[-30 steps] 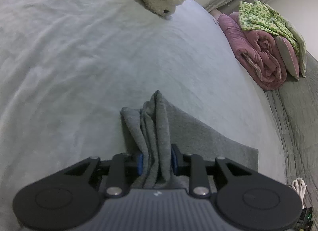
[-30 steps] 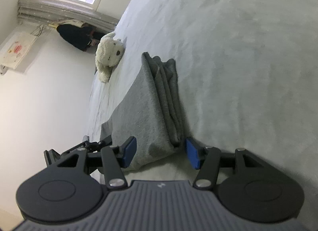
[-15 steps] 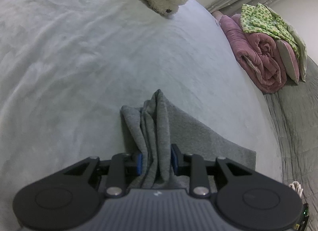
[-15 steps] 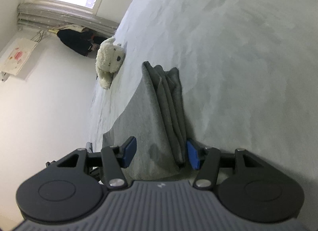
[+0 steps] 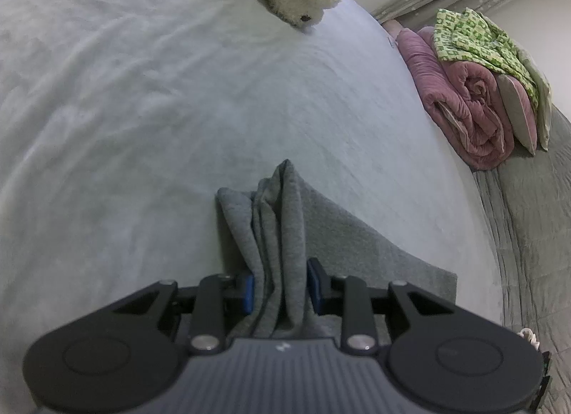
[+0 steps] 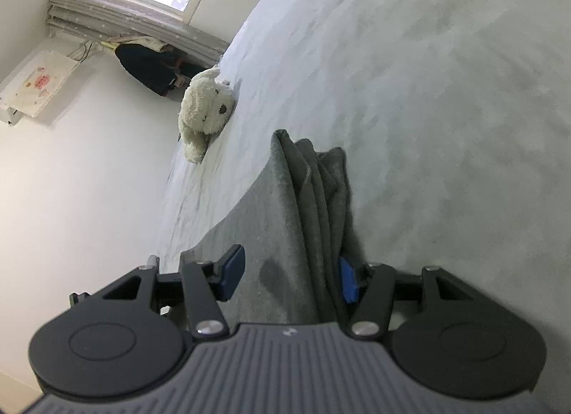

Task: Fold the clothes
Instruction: 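Pinch the folded grey shirt edge with both grippers and hold it, then lift the folded grey shirt off the bed with both grippers, then carry the folded shirt to the sofa with both grippers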

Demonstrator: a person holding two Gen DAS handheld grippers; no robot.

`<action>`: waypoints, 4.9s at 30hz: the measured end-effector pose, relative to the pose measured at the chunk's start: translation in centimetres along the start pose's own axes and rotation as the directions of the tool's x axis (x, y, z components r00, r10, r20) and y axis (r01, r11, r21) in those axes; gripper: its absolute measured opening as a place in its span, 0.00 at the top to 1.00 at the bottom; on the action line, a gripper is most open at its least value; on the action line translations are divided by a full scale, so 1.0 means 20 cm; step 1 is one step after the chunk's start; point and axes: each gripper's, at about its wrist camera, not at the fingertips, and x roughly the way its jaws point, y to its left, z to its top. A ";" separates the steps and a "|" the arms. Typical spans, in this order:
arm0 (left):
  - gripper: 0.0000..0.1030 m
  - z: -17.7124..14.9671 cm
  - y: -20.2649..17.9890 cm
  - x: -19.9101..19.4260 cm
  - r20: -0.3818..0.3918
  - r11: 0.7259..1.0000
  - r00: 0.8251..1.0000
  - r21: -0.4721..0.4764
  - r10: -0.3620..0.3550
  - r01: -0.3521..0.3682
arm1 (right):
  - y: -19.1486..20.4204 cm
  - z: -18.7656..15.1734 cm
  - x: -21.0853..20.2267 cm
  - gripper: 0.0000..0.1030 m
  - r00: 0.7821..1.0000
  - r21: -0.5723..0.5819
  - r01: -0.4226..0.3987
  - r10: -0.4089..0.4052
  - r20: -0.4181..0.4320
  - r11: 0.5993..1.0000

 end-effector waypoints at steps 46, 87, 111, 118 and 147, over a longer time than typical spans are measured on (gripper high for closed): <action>0.85 -0.06 -0.19 -0.11 0.128 0.977 0.991 0.199 0.046 -0.071 | 0.35 -0.10 0.12 0.80 0.968 -0.278 0.227 -0.184 0.172 0.933; 0.86 -0.45 -0.60 -0.16 0.191 0.931 0.978 0.364 -0.083 0.008 | 0.31 -0.06 -0.23 0.81 0.920 -0.309 0.324 -0.221 0.324 0.894; 0.86 -0.48 -0.81 -0.32 0.243 0.908 0.949 0.411 -0.199 0.085 | 0.39 -0.02 -0.46 0.81 0.910 -0.410 0.309 -0.141 0.391 0.858; 0.86 -0.55 -1.04 -0.31 0.245 0.878 0.930 0.459 -0.274 0.137 | 0.41 0.04 -0.70 0.81 0.896 -0.463 0.329 -0.116 0.429 0.823; 0.86 -0.98 -2.04 0.20 -0.057 0.798 0.889 0.418 -0.455 0.435 | -0.21 0.41 -1.77 0.82 0.720 -0.141 0.305 -0.131 0.681 0.942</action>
